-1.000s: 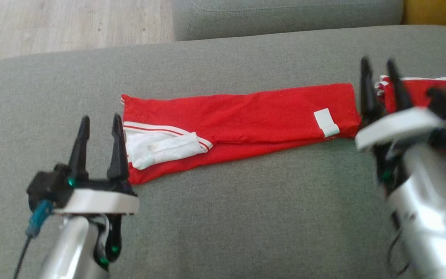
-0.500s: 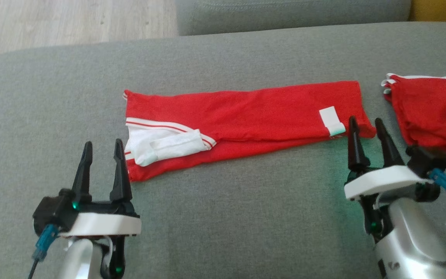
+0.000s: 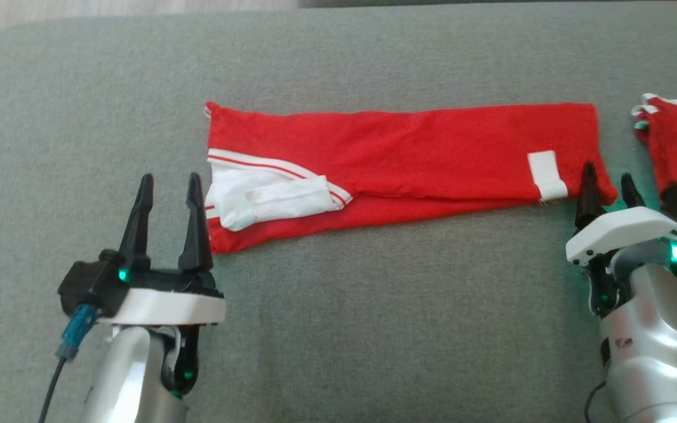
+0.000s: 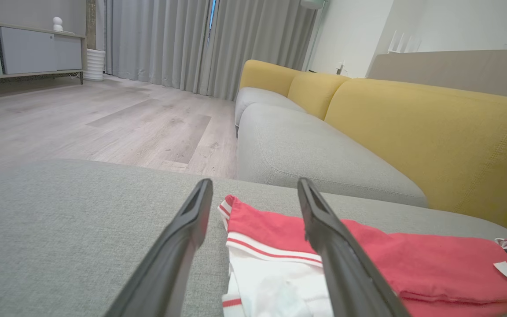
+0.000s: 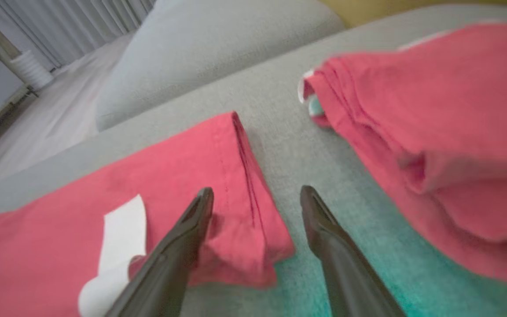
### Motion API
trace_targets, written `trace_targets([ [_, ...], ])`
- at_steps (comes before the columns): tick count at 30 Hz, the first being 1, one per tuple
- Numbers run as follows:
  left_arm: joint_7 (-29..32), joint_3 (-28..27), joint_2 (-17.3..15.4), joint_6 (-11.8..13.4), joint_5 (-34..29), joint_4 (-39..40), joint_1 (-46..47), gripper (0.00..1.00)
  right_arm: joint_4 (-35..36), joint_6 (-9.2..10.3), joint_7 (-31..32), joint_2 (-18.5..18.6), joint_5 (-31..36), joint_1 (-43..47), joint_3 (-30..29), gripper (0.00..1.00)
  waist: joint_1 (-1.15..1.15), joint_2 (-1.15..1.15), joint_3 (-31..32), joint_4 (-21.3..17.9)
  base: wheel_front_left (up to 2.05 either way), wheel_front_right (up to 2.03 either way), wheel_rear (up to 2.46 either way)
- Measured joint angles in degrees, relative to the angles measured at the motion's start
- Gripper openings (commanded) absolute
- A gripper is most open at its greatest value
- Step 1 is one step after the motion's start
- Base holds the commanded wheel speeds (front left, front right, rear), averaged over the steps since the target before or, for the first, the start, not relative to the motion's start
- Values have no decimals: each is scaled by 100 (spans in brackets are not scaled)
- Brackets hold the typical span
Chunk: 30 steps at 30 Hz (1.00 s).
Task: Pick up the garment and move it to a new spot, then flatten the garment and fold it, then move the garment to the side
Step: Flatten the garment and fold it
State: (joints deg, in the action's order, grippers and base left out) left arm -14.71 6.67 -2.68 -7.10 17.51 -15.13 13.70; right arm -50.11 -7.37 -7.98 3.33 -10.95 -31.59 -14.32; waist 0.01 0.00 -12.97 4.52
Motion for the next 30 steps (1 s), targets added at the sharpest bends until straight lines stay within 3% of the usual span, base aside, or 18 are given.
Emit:
trace_targets([
  [4, 0, 77, 8, -4, 10, -7, 73, 100, -592, 0, 51, 7, 152, -211, -258, 100, 0, 0, -111, 104, 0, 0, 0],
  [8, 0, 75, 8, -4, 10, -23, 125, 100, -1028, 0, -16, 80, 46, -572, -71, 100, 0, 0, -167, 149, 0, 0, 0],
  [9, 0, 73, 8, -4, 10, -22, 128, 100, -1123, 0, -36, 83, -14, -635, 16, 85, -1, 0, -170, 145, 0, 0, 0],
  [11, 0, 63, 9, -4, 10, -26, 127, 100, -1261, 0, -137, 82, -101, -704, 171, 0, -1, 0, -164, 120, 0, 0, 0],
  [19, 0, 44, 12, -5, 11, -53, 126, 100, -1481, 0, -472, 90, 64, -740, 209, 0, -1, 0, -5, -52, 0, 0, 0],
  [25, 0, 66, 13, -5, 79, 40, 112, 100, -1207, 0, -586, 658, 258, -730, -308, 0, -2, 0, 229, -176, 0, 0, 0],
  [30, 0, 97, 15, -5, 87, 64, 102, 100, -1060, 0, -615, 649, 360, -706, -350, 0, -2, 0, 339, -218, 0, 0, 0],
])
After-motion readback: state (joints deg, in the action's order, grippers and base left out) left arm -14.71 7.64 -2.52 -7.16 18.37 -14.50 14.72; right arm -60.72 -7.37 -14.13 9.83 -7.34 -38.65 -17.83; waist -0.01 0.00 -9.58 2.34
